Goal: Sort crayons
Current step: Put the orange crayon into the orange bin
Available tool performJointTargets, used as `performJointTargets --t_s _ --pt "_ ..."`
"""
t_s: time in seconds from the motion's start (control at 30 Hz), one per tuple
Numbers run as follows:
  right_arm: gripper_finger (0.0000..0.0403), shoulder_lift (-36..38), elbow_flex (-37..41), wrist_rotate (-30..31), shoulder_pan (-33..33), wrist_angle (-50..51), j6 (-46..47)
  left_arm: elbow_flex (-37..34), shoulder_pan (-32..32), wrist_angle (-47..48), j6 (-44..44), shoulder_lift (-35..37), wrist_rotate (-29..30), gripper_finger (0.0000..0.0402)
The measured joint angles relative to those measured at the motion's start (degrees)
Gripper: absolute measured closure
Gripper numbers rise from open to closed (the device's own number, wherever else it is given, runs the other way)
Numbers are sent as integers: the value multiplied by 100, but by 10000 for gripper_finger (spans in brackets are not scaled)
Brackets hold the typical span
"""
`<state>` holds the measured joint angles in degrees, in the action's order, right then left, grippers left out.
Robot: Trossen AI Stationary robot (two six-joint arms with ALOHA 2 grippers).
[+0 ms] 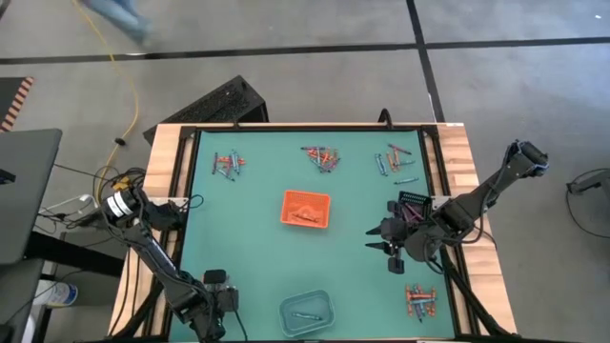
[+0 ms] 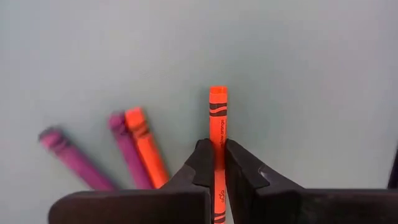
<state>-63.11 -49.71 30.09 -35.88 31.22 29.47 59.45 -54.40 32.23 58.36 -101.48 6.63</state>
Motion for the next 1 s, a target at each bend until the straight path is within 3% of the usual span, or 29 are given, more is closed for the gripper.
performJointTargets --t_s 0.2,0.47,0.73,1.0 --pt "266 0 0 0 0 -1 0 322 245 -69 -614 -2 266 400" --pt "266 0 0 0 0 0 0 721 937 360 -2067 153 803 401" --pt "266 0 0 0 0 2 -2 907 2201 539 -4133 519 1406 401" --pt "266 0 73 -1 -17 -21 -7 1076 3594 241 -6091 532 1425 401"
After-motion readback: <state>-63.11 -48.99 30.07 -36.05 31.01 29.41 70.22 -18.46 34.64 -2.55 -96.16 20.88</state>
